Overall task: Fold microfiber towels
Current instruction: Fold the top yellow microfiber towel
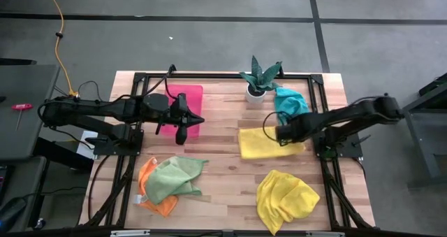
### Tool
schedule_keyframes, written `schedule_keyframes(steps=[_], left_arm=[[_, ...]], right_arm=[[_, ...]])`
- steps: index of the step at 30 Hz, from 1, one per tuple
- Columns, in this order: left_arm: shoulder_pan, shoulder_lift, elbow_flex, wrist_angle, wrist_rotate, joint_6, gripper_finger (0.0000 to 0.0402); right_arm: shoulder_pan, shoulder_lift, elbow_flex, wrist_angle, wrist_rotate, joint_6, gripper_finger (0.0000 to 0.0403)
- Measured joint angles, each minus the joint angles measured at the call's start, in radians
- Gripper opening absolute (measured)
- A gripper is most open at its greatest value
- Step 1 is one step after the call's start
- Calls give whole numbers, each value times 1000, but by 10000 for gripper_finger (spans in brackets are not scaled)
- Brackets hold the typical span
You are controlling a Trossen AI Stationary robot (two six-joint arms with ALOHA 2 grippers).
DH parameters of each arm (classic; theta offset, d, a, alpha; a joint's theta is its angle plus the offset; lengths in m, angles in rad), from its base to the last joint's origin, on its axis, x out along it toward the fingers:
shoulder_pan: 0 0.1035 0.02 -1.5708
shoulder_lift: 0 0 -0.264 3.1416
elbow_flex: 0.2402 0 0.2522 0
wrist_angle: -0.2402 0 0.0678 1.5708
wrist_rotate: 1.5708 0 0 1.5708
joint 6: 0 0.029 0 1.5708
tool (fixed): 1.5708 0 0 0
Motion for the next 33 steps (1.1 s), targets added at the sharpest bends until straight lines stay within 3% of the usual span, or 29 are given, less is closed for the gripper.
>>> schedule_keyframes(steps=[6, 12, 18, 23, 33], left_arm=[[0, 0, 0, 1, -1, -17, 0], [0, 0, 0, 3, -3, -19, 0], [0, 0, 0, 2, -3, -18, 0], [0, 0, 0, 2, -3, -19, 0], [0, 0, 0, -3, -3, -16, 0]], right_arm=[[-14, -143, 0, -16, -19, 8, 0], [9, -191, 0, 136, -78, 18, 0], [24, -192, 0, 382, -54, 38, 0], [24, -163, 1, 498, -17, 61, 0], [41, 22, 1, 755, -44, 80, 0]])
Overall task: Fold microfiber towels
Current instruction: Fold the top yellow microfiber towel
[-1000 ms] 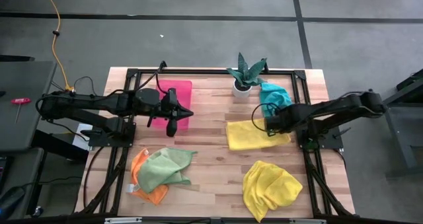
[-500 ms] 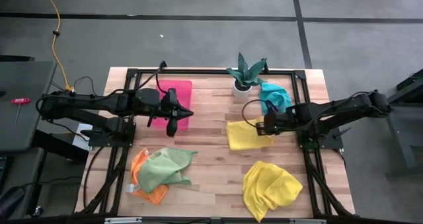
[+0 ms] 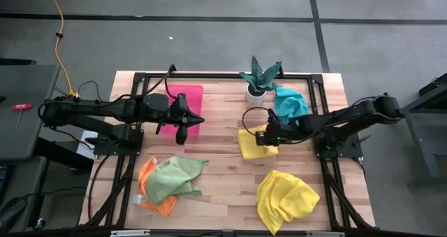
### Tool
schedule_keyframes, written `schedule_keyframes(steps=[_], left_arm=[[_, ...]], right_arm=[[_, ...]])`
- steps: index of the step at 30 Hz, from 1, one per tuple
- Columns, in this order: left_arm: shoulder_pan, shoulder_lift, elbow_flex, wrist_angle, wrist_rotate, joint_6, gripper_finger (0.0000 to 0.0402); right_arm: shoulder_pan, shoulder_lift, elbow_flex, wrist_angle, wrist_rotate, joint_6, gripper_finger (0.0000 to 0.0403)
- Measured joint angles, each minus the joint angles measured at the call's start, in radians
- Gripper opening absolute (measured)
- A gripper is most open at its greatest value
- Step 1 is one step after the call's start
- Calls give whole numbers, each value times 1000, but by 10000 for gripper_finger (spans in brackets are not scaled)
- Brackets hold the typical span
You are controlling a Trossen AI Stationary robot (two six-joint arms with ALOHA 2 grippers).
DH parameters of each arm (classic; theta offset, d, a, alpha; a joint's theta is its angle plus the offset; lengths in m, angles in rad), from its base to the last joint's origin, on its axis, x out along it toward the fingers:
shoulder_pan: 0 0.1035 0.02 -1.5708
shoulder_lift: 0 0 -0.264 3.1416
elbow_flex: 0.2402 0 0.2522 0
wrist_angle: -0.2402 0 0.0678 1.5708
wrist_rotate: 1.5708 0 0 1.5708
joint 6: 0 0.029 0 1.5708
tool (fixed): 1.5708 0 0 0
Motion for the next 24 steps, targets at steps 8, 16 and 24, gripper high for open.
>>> schedule_keyframes(steps=[8, 16, 24], left_arm=[[0, 0, 0, 0, 0, 0, 0], [0, 0, 0, 0, 0, 0, 0], [0, 0, 0, 0, 0, 0, 0]], right_arm=[[0, 121, 0, 166, -7, 6, 0], [-1, 170, 0, 208, 12, 33, 0], [-3, 170, 0, 209, 19, 29, 17]])
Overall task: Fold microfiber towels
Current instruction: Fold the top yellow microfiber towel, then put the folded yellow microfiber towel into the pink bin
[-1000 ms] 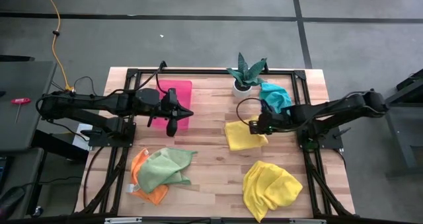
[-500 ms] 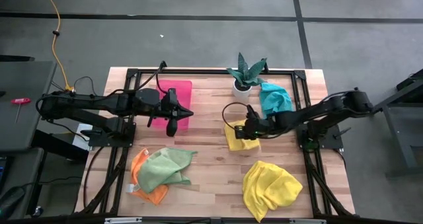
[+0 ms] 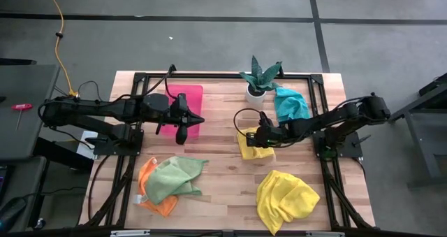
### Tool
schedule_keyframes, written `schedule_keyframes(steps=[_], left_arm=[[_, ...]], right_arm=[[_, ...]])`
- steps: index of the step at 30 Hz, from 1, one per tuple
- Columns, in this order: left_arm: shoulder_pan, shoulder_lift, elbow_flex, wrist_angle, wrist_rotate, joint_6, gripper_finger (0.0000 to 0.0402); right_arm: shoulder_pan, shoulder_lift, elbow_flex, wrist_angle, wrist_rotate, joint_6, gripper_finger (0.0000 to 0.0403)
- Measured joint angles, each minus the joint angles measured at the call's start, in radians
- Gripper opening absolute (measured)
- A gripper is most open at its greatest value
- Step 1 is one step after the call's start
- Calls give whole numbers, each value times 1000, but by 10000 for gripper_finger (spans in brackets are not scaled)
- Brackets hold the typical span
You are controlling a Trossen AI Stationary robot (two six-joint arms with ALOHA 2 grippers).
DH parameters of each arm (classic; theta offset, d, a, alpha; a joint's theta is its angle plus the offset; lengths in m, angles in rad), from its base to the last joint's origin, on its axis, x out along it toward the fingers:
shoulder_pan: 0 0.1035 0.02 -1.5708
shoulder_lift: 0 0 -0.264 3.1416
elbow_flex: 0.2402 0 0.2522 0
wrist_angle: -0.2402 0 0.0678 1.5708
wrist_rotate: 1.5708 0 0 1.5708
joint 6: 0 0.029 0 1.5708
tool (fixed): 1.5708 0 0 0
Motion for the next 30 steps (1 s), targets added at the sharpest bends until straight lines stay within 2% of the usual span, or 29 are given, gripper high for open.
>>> schedule_keyframes(steps=[7, 13, 17, 21, 25, 30], left_arm=[[0, 0, 0, 0, 0, 0, 0], [0, 0, 0, 0, 0, 0, 0], [0, 0, 0, 0, 0, 0, 0], [0, 0, 0, 0, 0, -1, 0], [0, 0, 0, 0, 0, -20, 0], [0, 0, 0, 0, 0, -27, 0]], right_arm=[[-3, -2, 0, 1, 1, -40, 117], [-54, -63, 0, -5, -1, -172, 183], [-115, -159, 1, -81, -14, -259, 192], [-153, -234, 2, -286, -48, -285, 193], [-151, -243, 1, -477, -104, -291, 193], [-112, -200, 1, -507, -161, -340, 193]])
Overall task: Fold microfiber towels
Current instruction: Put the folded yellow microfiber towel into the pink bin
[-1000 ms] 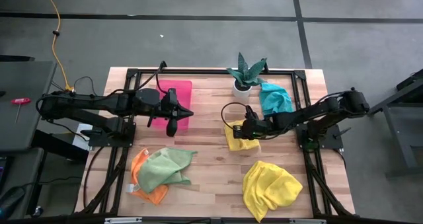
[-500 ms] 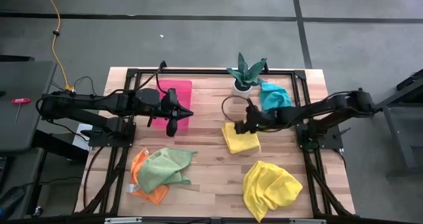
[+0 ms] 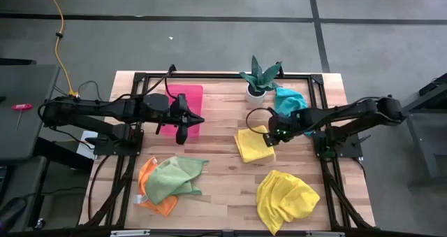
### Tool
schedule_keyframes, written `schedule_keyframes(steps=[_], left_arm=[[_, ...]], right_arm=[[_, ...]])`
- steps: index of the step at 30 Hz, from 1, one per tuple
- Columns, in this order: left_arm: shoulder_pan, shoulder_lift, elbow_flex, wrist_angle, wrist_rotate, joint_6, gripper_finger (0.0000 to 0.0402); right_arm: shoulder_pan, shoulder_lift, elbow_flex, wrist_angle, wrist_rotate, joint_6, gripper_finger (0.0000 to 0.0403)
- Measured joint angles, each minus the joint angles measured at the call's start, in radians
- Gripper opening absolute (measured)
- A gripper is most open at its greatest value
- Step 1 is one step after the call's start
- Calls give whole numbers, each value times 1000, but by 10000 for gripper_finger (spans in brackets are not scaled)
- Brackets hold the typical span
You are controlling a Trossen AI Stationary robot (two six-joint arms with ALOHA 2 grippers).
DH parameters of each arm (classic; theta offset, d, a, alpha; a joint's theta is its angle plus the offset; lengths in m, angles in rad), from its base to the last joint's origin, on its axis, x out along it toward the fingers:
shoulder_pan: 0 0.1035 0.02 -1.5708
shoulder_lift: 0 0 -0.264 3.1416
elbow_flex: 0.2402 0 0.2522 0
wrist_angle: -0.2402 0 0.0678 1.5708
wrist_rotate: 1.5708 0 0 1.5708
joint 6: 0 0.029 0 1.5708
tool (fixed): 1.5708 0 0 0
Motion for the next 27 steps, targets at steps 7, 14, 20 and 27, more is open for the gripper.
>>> schedule_keyframes(steps=[7, 14, 20, 27], left_arm=[[0, 0, 0, 0, -2, -2, 0], [0, 0, 0, 0, -4, -2, 0], [0, 0, 0, 1, -4, 0, 0], [0, 0, 0, 1, -4, 0, 0]], right_arm=[[17, 132, -1, 55, -7, -5, 193], [7, 250, -1, 135, -12, 16, 193], [8, 281, -2, 180, -33, 51, 193], [8, 281, -2, 212, -37, 124, 192]])
